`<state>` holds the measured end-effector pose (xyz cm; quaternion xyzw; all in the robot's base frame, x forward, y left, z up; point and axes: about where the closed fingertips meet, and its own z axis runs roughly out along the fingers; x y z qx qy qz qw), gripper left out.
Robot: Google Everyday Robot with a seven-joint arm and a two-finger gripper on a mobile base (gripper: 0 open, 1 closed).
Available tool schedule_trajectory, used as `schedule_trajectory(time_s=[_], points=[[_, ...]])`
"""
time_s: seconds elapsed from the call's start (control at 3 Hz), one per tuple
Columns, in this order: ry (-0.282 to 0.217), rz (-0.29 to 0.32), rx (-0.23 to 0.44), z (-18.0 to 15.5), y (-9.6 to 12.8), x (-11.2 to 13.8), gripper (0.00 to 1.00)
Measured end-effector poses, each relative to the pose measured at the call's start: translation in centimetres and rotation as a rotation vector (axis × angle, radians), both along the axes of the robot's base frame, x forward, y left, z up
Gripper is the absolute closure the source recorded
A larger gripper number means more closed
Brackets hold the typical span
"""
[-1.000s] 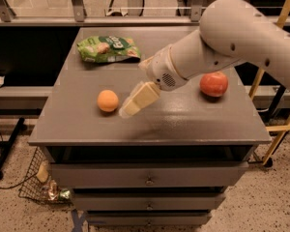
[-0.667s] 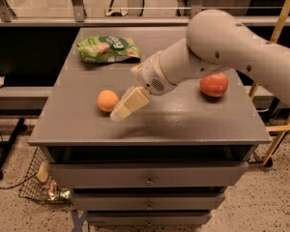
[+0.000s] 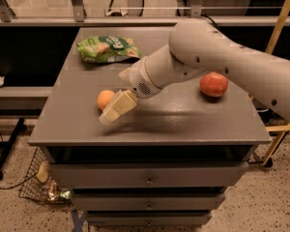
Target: Move orange near green rice chip bag
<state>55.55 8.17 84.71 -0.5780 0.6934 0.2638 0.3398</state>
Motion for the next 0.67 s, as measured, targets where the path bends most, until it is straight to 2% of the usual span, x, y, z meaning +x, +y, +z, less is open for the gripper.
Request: schedule_trajectory(time_s=[0.33,0.67], points=[[-0.002,0.009,0.006,-0.16,0.55,-0.12,0.18],[-0.006,0.018,0.015,-0.10,1.06,-0.26,0.42]])
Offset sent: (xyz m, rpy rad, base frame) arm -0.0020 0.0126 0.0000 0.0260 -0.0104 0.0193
